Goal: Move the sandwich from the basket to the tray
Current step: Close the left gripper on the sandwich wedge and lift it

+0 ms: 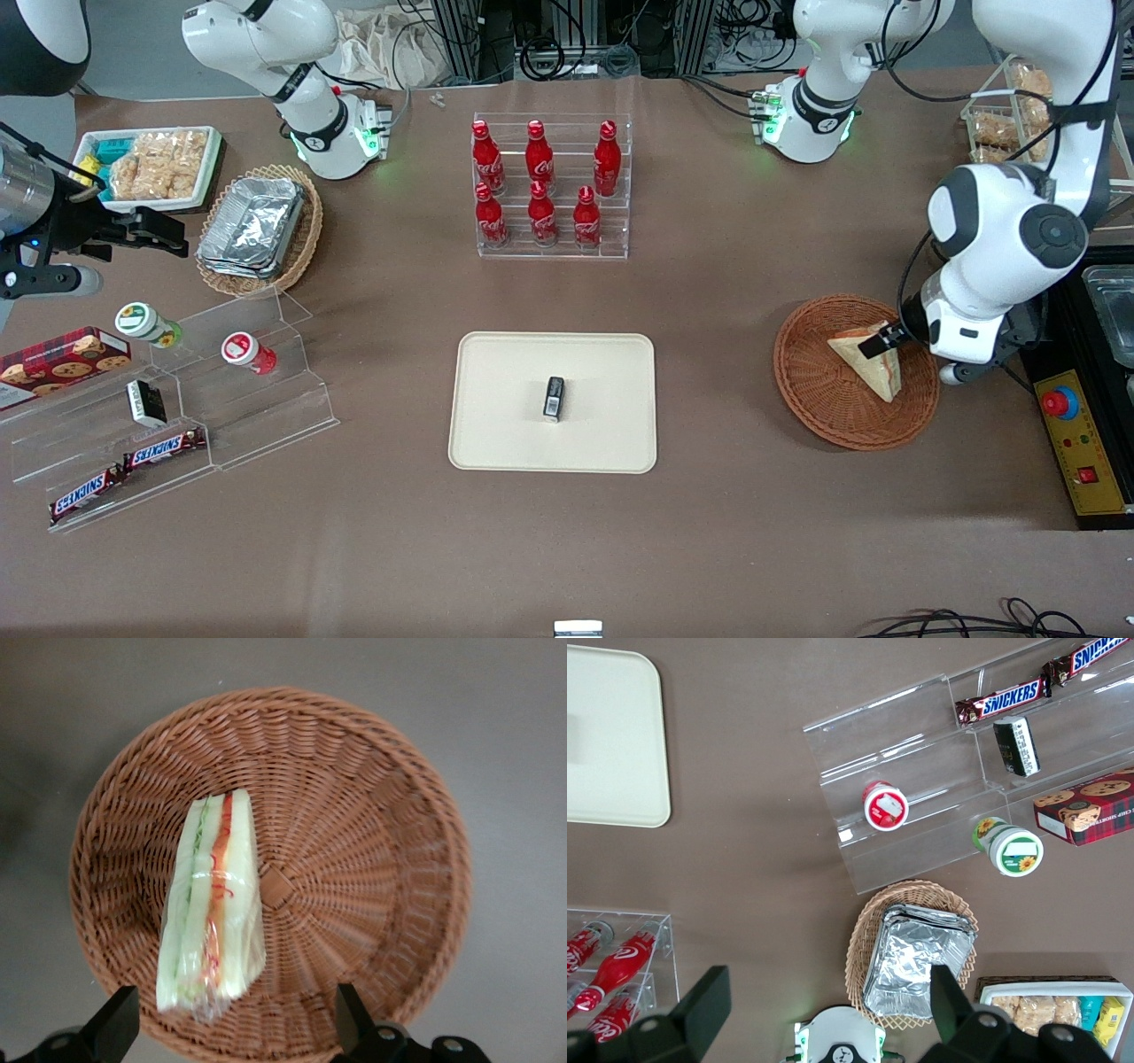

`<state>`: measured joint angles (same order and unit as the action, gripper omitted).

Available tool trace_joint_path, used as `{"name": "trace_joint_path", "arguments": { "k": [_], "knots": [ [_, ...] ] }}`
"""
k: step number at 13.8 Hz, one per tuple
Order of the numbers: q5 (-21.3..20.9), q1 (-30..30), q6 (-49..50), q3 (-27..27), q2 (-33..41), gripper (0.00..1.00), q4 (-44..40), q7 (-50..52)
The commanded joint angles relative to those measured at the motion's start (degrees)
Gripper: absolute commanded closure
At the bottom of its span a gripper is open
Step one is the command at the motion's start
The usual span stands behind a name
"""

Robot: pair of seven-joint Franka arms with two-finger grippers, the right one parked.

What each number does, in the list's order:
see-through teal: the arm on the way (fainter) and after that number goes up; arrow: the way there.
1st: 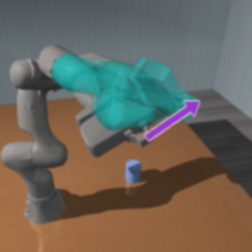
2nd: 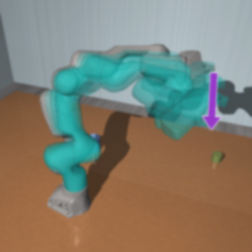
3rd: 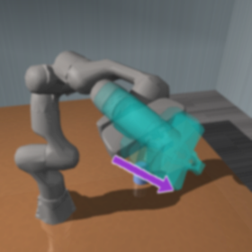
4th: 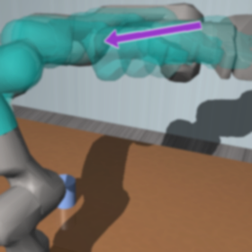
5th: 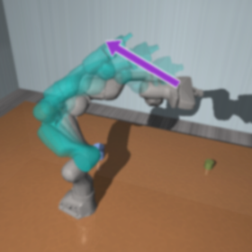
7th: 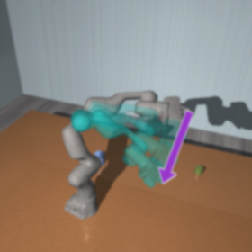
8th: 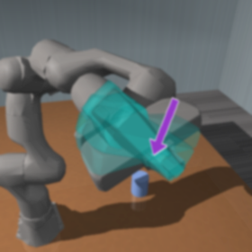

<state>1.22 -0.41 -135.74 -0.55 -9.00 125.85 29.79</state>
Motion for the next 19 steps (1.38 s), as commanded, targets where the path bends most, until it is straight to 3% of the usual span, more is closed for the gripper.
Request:
{"name": "trace_joint_path", "arguments": {
  "k": [1,8,9,12,13,16,19],
  "knots": [
    [-0.9,0.2,-2.3,2.3,-2.7,0.00,0.2,1.4],
    [-0.8,0.2,-9.1,2.4,-9.9,0.01,1.1,3.2],
    [-0.8,0.3,-9.9,2.4,-10.4,0.11,1.1,3.3],
    [-0.9,0.3,-9.4,2.4,-9.0,0.95,1.7,3.3],
    [-0.8,0.4,-8.5,2.3,-6.5,1.00,2.2,3.1],
    [-0.7,1.8,7.2,0.6,2.4,1.00,-1.1,2.6],
    [-0.5,3.2,17.9,-8.2,3.7,1.00,-8.5,2.4]
  ]
}}
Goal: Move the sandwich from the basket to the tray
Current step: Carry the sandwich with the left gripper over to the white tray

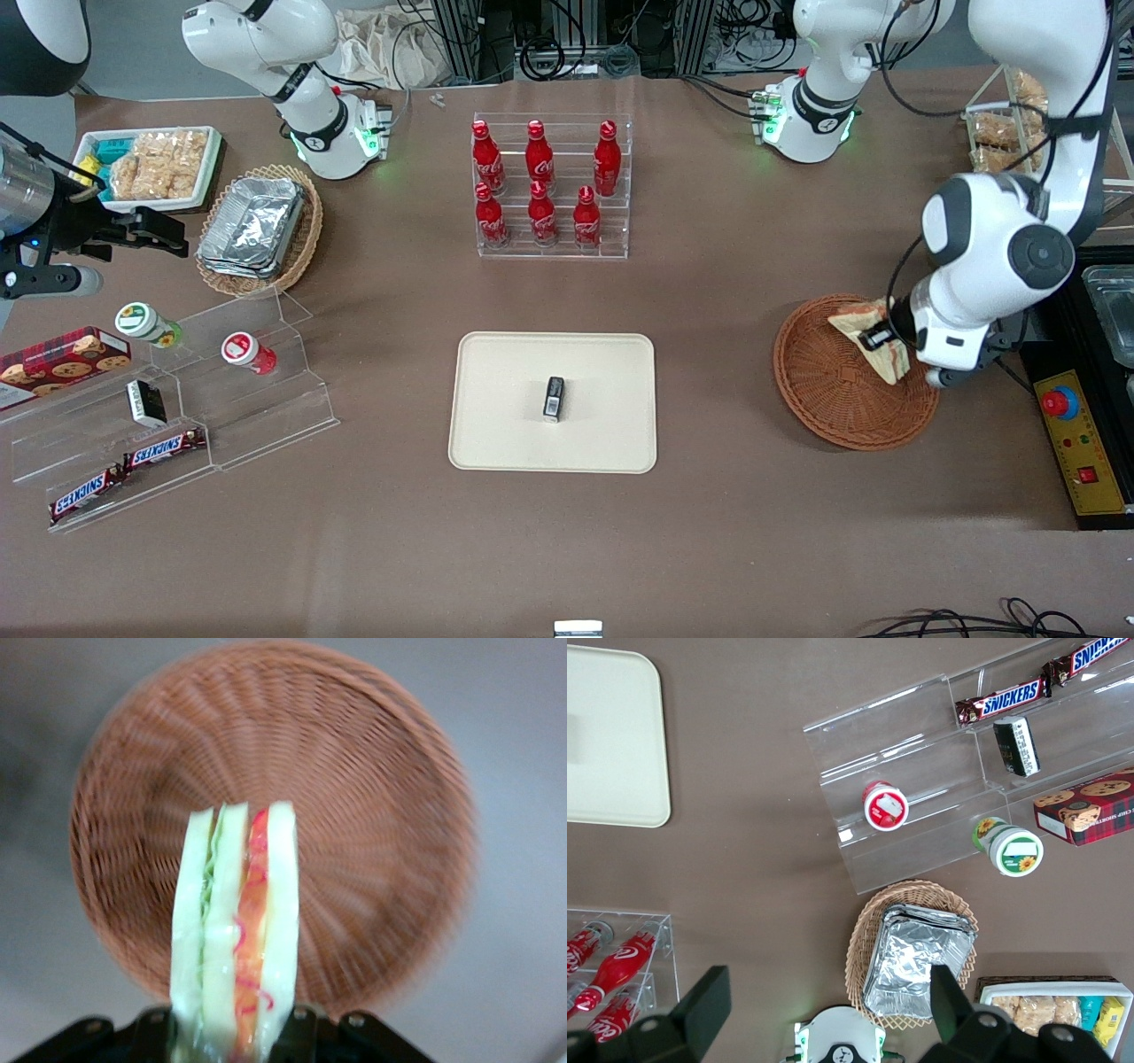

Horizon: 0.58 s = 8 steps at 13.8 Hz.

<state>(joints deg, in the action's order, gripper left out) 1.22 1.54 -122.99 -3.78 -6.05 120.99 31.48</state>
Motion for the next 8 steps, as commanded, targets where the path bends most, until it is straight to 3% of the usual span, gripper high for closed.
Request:
{"name": "trace_joint_path", "arguments": {
  "k": [1,3,6,8],
  "knots": [
    [-0.5,1.4,6.3,-8.6,-0.2,1.00,-5.5,0.5],
    [-0.4,1.4,5.3,-14.7,-2.5,1.00,-8.7,0.5],
    [-2.0,1.5,-1.6,-22.9,-12.6,1.00,-14.9,0.4],
    [-11.1,3.8,-9.2,-25.0,-19.8,1.00,-17.0,2.2]
  ]
}}
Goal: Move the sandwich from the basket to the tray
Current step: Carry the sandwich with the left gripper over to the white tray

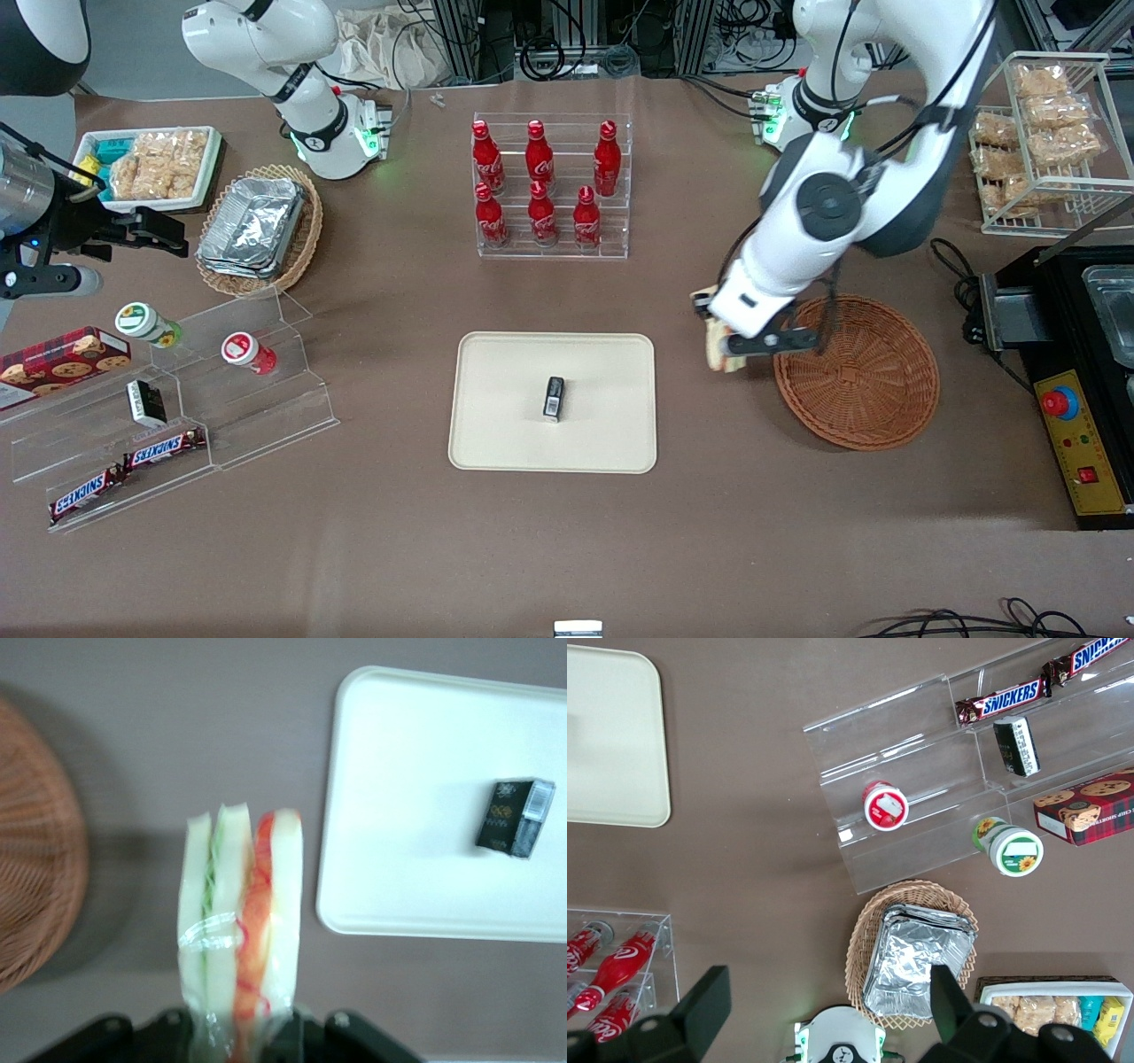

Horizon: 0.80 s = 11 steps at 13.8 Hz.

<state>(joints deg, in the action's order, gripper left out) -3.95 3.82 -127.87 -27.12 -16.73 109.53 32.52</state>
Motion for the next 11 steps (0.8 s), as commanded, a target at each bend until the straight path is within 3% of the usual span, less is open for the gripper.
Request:
{"name": "trace_joint_path", "arguments": {
  "k": [1,4,6,8,11],
  "knots": [
    [-8.5,2.6,-6.9,-1.6,-12.6,1.00,-6.9,2.4],
    [-13.4,4.3,-7.7,-1.6,-19.6,1.00,-11.7,3.2],
    [-13.6,4.6,-8.0,-1.6,-21.8,0.99,-13.2,3.5],
    [-13.5,5.5,-9.1,-1.5,-23.3,0.86,-13.8,3.5],
    [-13.5,5.5,-12.5,-1.4,-25.0,0.77,-13.9,3.9]
  ]
}}
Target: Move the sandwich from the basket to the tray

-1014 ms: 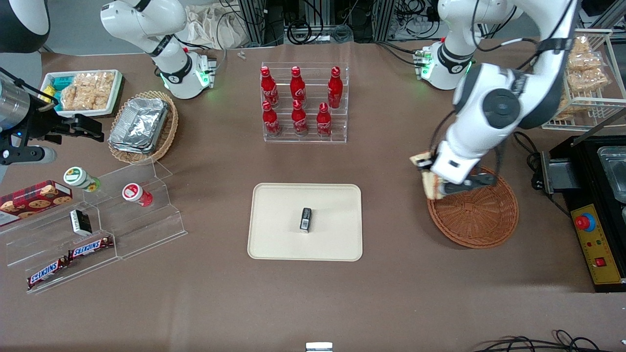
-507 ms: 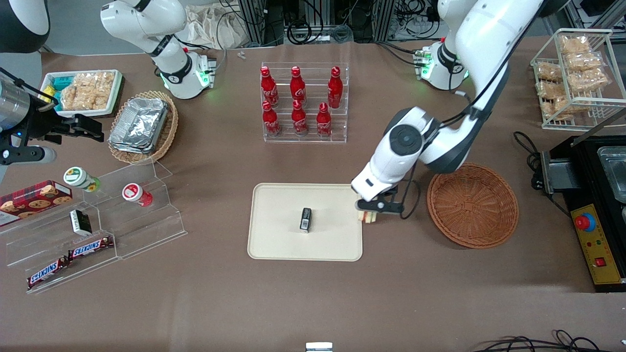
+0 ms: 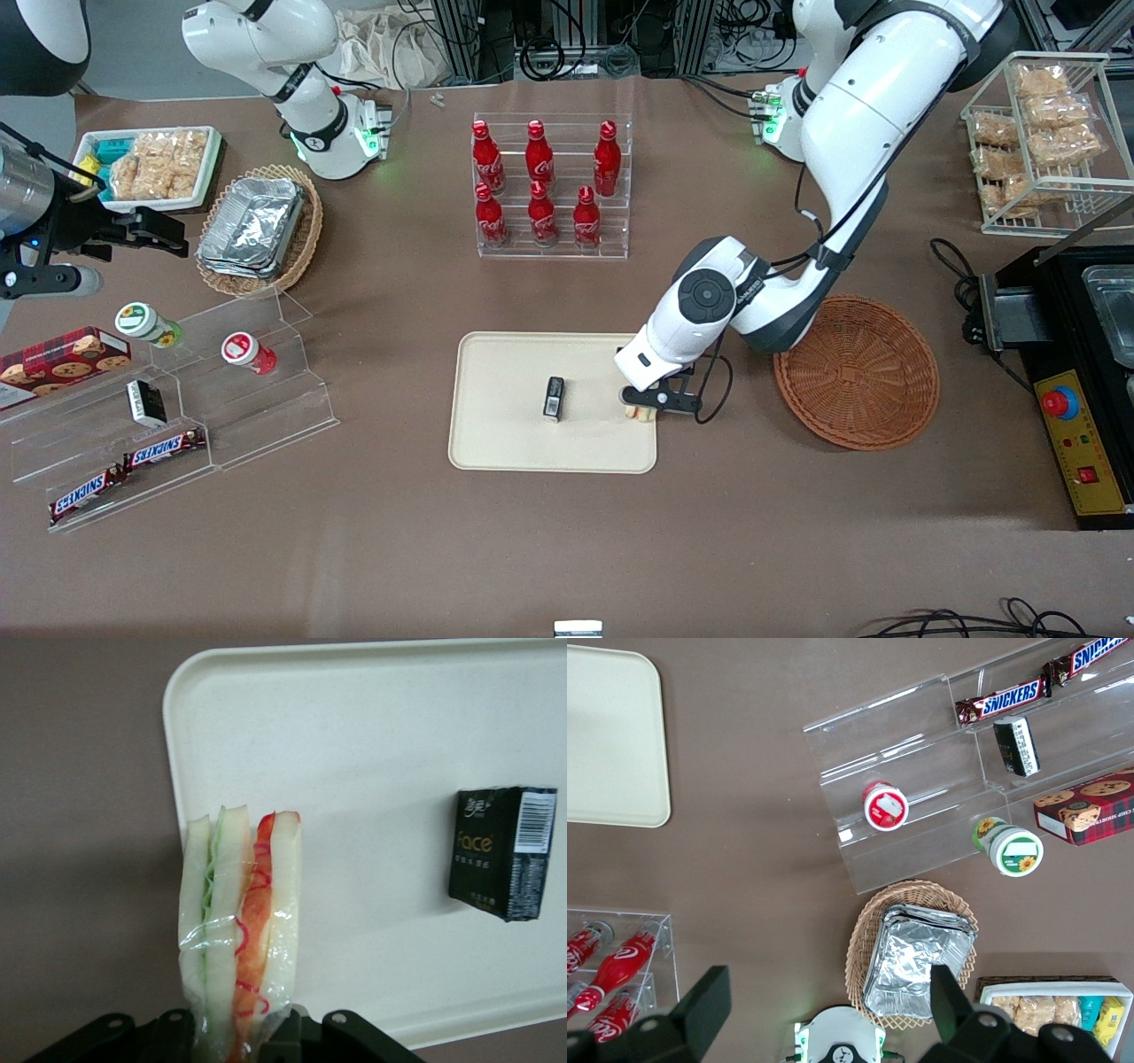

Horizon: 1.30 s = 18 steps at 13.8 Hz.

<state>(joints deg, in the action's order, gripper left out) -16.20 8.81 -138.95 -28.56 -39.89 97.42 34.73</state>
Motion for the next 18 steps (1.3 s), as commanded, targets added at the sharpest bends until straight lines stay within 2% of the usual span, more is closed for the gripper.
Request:
{"name": "trace_joint_path", "arguments": {
  "k": [1,2,4,6,10,14,16,18],
  "knots": [
    [-1.5,0.6,-2.3,0.0,-2.8,0.69,-2.7,1.9],
    [-1.5,0.6,-2.5,0.0,-4.1,0.44,-3.4,1.9],
    [-1.6,0.6,-2.6,0.0,-4.4,0.02,-4.0,1.8],
    [-1.3,-0.9,-1.1,-0.1,-1.4,0.00,-2.8,2.2],
    [0.9,-1.4,17.5,-0.3,10.5,0.00,-2.8,1.7],
    [10.0,-6.5,27.9,-0.2,21.9,0.00,-2.8,-5.3],
    [12.1,-8.6,34.0,0.8,26.7,0.00,-2.8,-10.6],
    [14.7,-8.2,39.3,7.0,31.2,0.00,-2.6,-16.7]
  ]
}}
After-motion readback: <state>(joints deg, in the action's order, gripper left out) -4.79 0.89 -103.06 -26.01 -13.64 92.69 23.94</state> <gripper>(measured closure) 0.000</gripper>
